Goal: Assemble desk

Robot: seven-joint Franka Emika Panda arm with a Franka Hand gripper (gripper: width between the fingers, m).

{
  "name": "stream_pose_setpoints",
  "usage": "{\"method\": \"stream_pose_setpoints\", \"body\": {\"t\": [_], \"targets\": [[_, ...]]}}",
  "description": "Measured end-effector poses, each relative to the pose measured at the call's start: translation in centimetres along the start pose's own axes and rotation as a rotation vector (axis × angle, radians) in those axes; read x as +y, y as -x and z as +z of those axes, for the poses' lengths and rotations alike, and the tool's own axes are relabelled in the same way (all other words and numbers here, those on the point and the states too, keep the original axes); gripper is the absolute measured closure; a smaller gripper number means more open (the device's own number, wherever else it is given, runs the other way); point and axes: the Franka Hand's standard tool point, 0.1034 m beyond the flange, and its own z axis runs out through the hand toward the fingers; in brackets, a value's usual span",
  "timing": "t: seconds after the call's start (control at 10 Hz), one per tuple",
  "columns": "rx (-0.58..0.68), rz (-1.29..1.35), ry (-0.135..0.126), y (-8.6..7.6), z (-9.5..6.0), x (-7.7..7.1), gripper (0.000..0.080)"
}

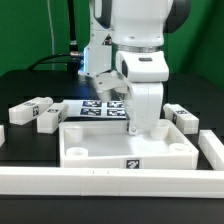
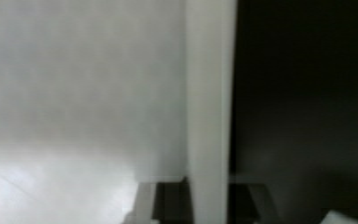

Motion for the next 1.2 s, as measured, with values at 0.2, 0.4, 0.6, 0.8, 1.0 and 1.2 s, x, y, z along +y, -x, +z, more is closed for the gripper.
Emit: {"method": "stream_pose_setpoints", "body": {"t": [0.2, 0.4, 0.6, 0.8, 1.0, 1.2], "targets": [[0.004, 0.058, 0.013, -1.8, 0.0, 1.3, 0.0741], [0.008, 0.090, 0.024, -2.6, -0.1, 2.5, 0.0741], [0.010, 0.091, 0.037, -2.6, -0.1, 3.6, 0.0741], [0.008, 0.099, 0.029, -2.6, -0.1, 3.7, 0.0740], [0.006, 0.099, 0.024, -2.6, -0.1, 3.7, 0.0736], [0.006, 0.099, 0.024, -2.5, -0.1, 3.7, 0.0395]]}}
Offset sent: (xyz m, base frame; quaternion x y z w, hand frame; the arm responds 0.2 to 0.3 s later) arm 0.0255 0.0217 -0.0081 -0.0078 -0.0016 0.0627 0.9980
